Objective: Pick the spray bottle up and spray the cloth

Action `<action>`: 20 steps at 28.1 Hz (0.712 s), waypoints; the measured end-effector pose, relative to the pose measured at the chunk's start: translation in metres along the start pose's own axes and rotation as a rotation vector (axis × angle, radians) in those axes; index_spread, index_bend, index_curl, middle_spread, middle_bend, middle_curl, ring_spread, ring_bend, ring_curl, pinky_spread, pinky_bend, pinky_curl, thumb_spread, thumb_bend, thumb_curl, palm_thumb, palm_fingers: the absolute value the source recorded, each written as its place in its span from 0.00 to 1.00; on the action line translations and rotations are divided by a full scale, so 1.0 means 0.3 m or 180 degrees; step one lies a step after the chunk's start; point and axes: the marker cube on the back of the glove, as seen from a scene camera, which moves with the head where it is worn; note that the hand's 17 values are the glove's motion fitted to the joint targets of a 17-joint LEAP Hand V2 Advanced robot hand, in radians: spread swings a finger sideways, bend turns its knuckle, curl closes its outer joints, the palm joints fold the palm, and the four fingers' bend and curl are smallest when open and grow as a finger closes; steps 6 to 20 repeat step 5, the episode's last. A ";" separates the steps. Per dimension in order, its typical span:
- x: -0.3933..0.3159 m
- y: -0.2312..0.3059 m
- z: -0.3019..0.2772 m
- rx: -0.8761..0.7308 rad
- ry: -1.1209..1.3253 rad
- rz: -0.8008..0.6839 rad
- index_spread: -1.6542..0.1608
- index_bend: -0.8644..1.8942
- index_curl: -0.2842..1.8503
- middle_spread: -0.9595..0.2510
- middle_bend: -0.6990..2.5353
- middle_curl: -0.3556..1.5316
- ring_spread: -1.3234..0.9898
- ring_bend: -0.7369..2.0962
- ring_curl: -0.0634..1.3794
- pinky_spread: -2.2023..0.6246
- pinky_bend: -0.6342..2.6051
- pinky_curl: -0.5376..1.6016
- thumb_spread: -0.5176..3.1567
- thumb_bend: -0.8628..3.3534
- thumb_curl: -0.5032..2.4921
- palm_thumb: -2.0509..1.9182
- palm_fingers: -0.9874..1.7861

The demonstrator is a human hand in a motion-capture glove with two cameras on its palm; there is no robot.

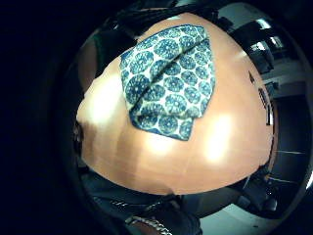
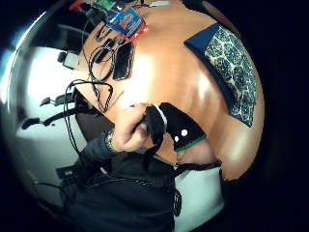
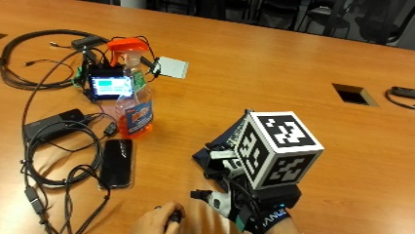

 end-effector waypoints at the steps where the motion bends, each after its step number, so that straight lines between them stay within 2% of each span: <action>1: -0.015 0.002 0.008 0.0008 -0.0021 -0.0024 0.69 0.37 0.25 0.77 0.29 0.38 0.57 0.35 0.26 0.87 0.32 0.42 0.44 0.20 0.29 0.66 0.50; 5: -0.231 -0.041 0.056 0.0056 -0.0269 -0.0278 0.69 0.37 0.25 0.77 0.29 0.38 0.57 0.35 0.25 0.87 0.31 0.42 0.44 0.20 0.29 0.66 0.50; 20: -0.231 -0.041 0.056 0.0056 -0.0269 -0.0278 0.69 0.37 0.25 0.77 0.29 0.38 0.57 0.35 0.25 0.87 0.31 0.42 0.44 0.20 0.29 0.66 0.50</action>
